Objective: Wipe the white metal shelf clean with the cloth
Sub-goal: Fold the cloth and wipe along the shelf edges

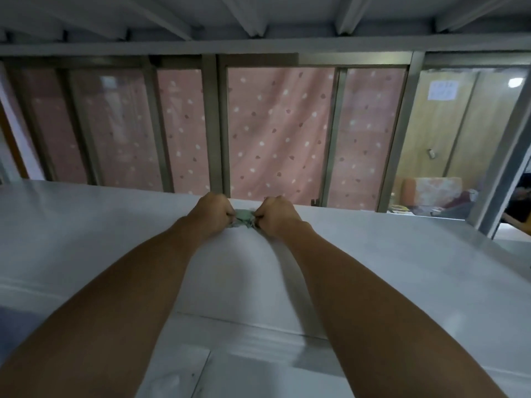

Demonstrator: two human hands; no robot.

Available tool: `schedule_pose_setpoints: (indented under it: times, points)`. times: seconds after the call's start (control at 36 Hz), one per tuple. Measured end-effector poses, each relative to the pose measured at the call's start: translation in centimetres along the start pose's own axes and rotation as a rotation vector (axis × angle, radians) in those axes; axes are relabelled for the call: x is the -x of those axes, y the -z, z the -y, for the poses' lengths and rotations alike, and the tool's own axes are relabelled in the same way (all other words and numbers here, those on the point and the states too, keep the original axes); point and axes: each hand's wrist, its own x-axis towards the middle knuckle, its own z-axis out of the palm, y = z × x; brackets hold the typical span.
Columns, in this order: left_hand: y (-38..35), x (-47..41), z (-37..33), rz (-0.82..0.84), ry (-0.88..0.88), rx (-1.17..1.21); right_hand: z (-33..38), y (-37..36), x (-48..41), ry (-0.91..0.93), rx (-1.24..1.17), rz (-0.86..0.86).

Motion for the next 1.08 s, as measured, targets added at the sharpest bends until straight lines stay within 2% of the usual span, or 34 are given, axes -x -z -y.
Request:
schedule_pose_setpoints:
  times: [0.36, 0.75, 1.08]
  points:
    - [2.6, 6.9, -1.8, 0.015, 0.004, -0.002, 3.0, 0.8, 5.3, -0.068, -0.094, 0.015]
    - [4.8, 14.5, -1.4, -0.015, -0.072, 0.109, 8.0, 2.9, 13.4, -0.099, -0.002, -0.011]
    - [6.8, 20.0, -3.9, 0.057, -0.165, 0.110, 11.0, 5.7, 21.3, -0.204, 0.034, -0.019]
